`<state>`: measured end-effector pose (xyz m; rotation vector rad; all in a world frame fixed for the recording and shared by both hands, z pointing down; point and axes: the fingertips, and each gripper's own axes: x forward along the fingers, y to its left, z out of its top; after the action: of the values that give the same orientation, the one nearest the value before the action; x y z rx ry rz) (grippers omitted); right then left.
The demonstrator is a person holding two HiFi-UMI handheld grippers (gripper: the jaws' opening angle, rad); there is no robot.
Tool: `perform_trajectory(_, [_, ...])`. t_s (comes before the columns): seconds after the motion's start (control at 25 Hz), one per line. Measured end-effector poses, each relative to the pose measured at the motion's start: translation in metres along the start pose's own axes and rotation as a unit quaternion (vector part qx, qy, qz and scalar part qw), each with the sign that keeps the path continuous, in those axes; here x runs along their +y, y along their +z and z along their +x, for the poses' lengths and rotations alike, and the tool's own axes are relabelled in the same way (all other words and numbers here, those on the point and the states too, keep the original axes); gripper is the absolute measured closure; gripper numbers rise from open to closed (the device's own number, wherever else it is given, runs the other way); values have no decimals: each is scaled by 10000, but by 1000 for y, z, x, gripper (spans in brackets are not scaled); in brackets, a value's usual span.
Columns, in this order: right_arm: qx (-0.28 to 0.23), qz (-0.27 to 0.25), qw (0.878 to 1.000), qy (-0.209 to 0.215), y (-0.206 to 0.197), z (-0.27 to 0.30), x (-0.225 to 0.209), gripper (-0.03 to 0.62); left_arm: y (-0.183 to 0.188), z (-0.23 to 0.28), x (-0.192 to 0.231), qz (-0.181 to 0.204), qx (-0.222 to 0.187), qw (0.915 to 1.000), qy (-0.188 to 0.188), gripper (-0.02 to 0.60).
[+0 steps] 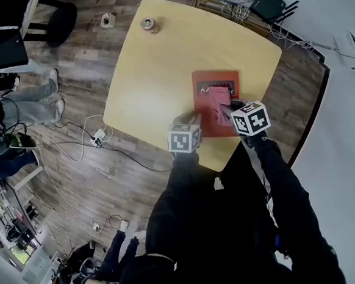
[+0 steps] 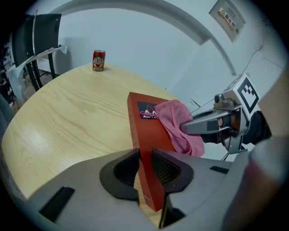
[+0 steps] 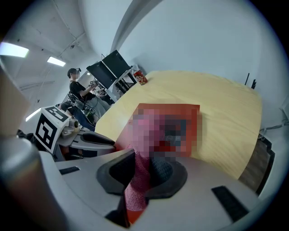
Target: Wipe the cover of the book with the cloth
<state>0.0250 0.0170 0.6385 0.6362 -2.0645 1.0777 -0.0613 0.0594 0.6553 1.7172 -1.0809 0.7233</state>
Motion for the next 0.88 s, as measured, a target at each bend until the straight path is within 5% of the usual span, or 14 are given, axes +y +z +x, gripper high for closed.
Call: perform_trajectory(0.88, [-230,338,9988,-257,-11,-36,-37,516,1,-2,-2,33,49,10000,39,476])
